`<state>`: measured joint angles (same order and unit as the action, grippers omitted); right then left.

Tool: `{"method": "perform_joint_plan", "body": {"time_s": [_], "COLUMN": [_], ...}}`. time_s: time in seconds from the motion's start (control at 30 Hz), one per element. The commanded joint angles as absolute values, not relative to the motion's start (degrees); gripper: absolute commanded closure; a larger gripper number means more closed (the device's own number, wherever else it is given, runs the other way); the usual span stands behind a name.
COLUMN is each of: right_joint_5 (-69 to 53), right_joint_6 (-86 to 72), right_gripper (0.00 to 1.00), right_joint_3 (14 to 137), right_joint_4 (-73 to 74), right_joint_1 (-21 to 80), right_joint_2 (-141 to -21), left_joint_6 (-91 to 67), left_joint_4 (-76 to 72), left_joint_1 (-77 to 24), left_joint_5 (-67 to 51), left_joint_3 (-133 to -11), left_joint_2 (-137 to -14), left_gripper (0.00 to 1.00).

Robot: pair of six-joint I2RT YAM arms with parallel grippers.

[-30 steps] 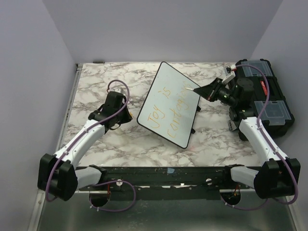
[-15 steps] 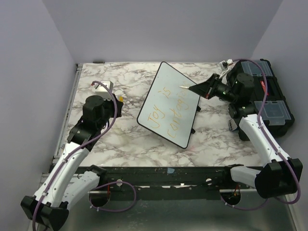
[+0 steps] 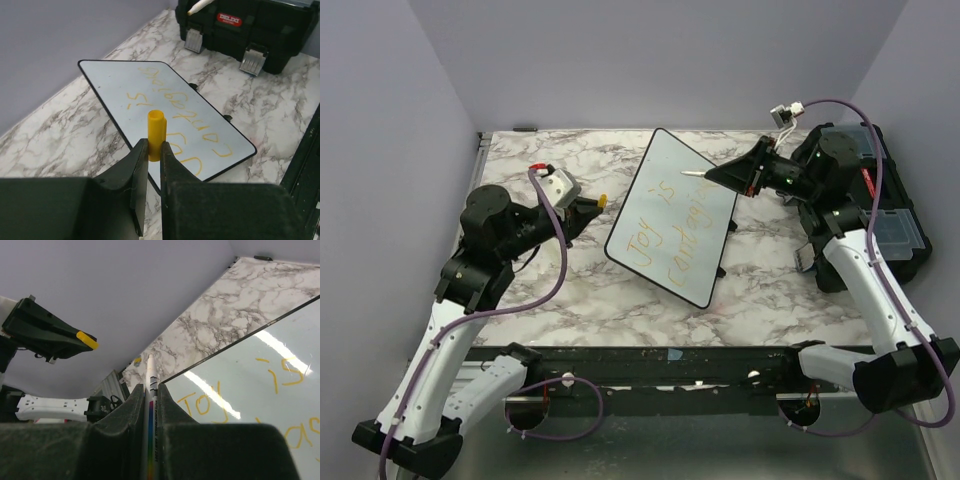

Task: Write a sentence on the whiteboard
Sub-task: Insert the whiteboard marker without the cap into the pen cap.

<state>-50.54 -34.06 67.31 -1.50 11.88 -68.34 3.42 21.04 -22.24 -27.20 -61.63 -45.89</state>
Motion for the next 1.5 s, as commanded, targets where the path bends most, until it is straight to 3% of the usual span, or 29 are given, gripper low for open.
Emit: {"method": "perform_joint_plan", "body": {"time_s": [0.0,0.47,0.67,1.47], "right_joint_5": [-54.45,-55.90,-52.81,-46.35], "right_joint_6": [-30.39,-24.50,-20.25,-19.33], "right_gripper": [0.99,0.99,0.99,0.99], "right_joint_3": [70.78,78.29,82.22,83.96], "right_joint_4": [4.93,15.91,23.57,24.75], "right_joint_1": [12.50,14.20,19.46,26.37], "right_joint_2": [-68.24,-69.57,-72.00,-73.87], "left_joint_6": [13.27,25.14,27.86,32.24], "left_joint_4": [27.80,23.06,25.05,26.44], "left_joint_1": [-22.39,-23.55,-24.29,-28.65], "left_joint_5": [-39.85,-47.86,-52.64,-45.62], "left_joint_3": [-68.68,-71.72,-75.52,-73.30], "left_joint_2": [-50.42,-59.21,-64.35,-67.13], "left_gripper": [1.00,1.00,1.00,1.00]}}
